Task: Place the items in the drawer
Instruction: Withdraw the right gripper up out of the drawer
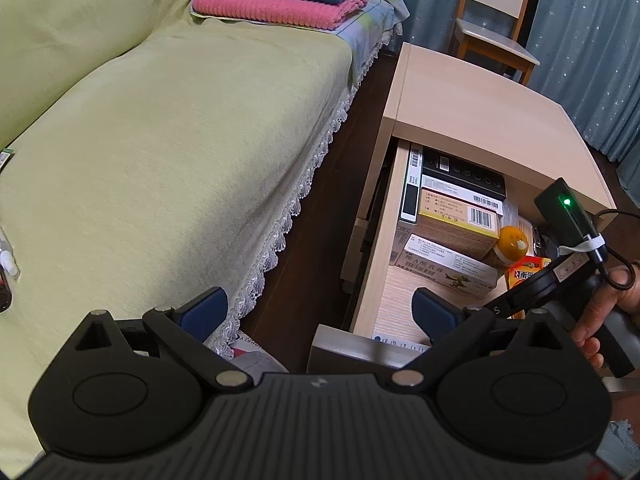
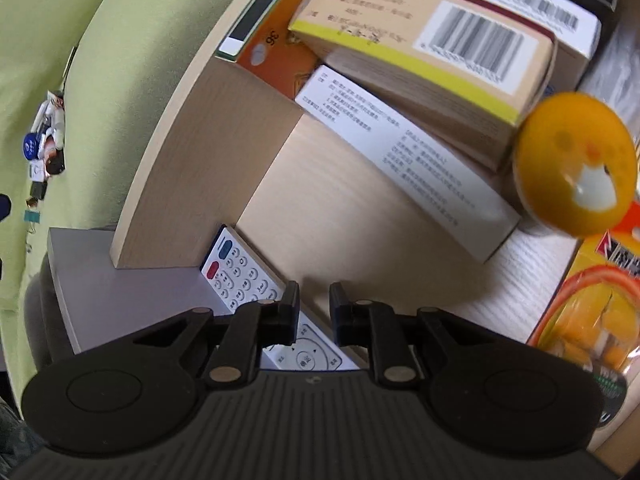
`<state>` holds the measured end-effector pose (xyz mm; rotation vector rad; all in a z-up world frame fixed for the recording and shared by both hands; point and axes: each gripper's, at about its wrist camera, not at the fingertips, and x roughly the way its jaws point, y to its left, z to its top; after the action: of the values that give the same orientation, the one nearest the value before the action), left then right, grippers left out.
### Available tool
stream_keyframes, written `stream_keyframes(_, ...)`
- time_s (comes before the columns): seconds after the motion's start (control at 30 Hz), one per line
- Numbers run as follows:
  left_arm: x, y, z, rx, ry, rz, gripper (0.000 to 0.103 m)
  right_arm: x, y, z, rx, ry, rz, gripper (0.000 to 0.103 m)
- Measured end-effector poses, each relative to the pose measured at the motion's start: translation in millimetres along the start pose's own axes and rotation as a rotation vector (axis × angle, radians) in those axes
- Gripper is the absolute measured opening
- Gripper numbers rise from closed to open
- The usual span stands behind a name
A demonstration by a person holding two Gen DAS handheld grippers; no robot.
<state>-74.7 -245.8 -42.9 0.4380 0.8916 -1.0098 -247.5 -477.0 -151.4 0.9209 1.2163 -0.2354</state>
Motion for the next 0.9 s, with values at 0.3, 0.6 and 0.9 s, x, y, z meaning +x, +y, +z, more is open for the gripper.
stream_keyframes(0.3,-0.6,-1.4,-2.0,0.006,0.001,-0.020,0.099,11.0,3.5,-11.1,0.013,-0.059,-0.011,0.018)
stream_keyframes(0.6,-6.0,-19.7,-4.6,0.080,-0.028,-0.033,0.099,-89.3,-0.7,-81.1,0.055,-0.439,-0.212,0.037)
stream_keyframes(0.9,-9.0,-32.3,-15.9,0.093,-0.008,-0.122,0.099,-145.7,4.6,-151.5,0.172,-0.592,-0.295,0.048)
